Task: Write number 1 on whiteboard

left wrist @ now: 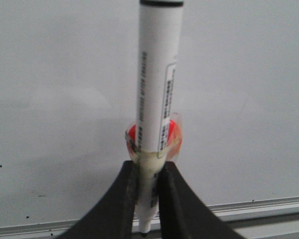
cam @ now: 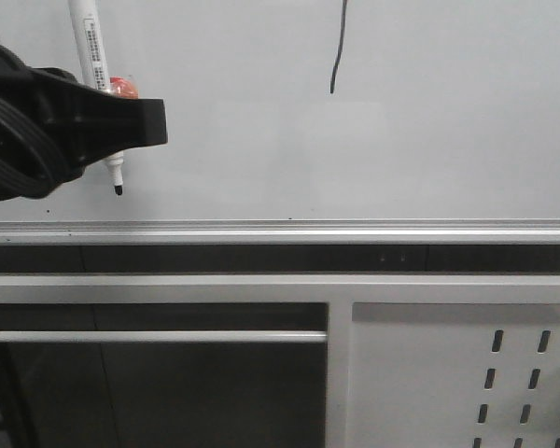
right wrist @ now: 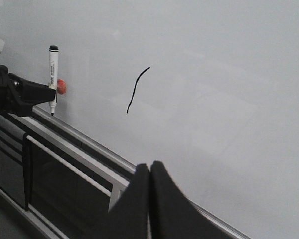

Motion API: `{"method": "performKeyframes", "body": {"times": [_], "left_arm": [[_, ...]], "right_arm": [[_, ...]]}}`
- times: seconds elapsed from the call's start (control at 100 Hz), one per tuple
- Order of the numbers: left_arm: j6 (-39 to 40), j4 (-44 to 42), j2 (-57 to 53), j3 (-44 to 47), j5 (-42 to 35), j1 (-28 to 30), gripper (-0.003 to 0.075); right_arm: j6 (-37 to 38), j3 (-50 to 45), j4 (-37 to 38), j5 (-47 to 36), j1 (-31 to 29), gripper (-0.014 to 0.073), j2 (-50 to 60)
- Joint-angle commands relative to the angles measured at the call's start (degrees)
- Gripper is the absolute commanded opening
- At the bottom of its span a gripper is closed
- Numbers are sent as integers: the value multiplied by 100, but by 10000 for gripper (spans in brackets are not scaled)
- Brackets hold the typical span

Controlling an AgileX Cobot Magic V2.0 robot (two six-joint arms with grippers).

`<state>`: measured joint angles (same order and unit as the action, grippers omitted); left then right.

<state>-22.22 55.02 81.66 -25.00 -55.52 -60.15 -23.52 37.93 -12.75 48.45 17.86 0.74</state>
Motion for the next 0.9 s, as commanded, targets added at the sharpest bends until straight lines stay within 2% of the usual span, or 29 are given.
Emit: {"method": "performKeyframes", "body": {"times": [0.0, 0.89], "left_arm": [[36, -94, -107, -144, -563, -44, -18], [-289, -47, 248, -485, -564, 38, -18]], "right_arm": [[-9, 102, 29, -461, -26, -70, 81], [-9, 99, 37, -461, -26, -70, 81]]}}
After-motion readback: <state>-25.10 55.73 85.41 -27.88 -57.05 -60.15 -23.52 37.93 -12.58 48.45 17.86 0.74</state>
